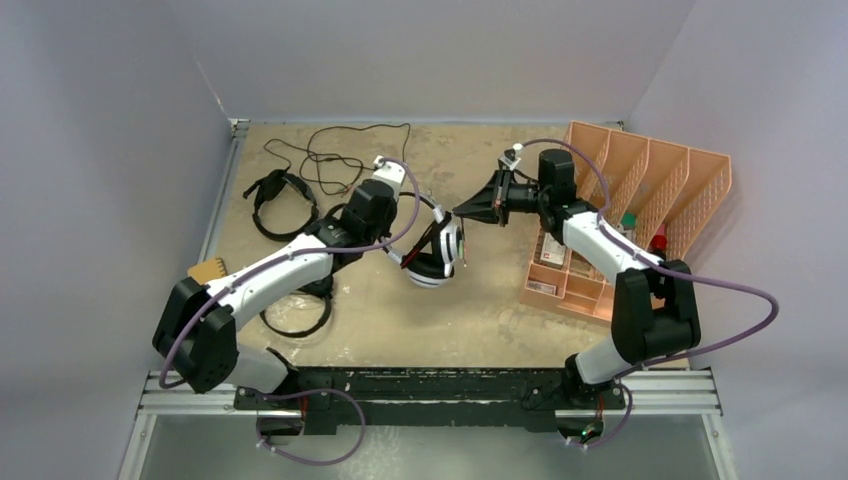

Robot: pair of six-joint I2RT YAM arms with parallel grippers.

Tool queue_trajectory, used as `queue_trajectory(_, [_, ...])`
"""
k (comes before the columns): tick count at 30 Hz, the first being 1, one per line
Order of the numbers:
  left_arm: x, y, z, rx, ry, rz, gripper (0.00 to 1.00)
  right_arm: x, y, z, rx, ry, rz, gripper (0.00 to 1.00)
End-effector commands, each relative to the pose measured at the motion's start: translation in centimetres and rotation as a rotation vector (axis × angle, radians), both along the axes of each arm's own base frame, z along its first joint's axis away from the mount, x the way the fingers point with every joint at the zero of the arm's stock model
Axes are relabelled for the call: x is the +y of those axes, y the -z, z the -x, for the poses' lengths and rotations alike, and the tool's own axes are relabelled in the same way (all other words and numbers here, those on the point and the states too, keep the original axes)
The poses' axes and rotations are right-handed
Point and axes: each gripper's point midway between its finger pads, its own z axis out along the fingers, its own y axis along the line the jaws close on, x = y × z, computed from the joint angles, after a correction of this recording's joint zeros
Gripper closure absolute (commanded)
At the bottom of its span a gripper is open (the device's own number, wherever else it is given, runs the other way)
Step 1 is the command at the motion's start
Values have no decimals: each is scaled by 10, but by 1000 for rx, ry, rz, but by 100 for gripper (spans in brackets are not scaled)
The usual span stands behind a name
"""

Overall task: Wrap the headphones
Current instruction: Place the headphones at the center of the board.

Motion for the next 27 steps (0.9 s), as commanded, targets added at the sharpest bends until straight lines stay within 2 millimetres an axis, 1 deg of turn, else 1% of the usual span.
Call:
queue_trajectory(1, [10,9,-8,-14,-132,-4,100,-1,-22,-14,128,120,-96,100])
queue_trajectory(4, [4,13,-9,-1,-151,28,100,-5,-11,-24,192,226,-131,100])
queue_trajectory(6, [-2,13,-11,16,-178,83,100,-6,-4,-30,203,288,-112,100])
queue_trajectory(7, [-9,13,-12,31,-178,115,100,-5,2,-32,214,310,-97,100])
queue_trajectory(11, [-36,27,-14,92,-185,212,100,-8,13,-42,228,395,-67,100])
queue_trajectory(15, [-66,44,-15,190,-186,336,100,-16,36,-55,210,467,29,100])
queue_trajectory(17, [-79,49,-17,222,-192,395,100,-21,47,-62,181,492,105,100])
queue_trajectory(18, [-84,51,-18,235,-190,415,100,-24,56,-64,180,509,148,100])
queue_trajectory(23, [-100,63,-19,292,-179,461,100,-41,85,-75,121,574,315,100])
queue_trajectory(27, [-108,74,-15,337,-156,471,100,-47,96,-80,68,600,414,100])
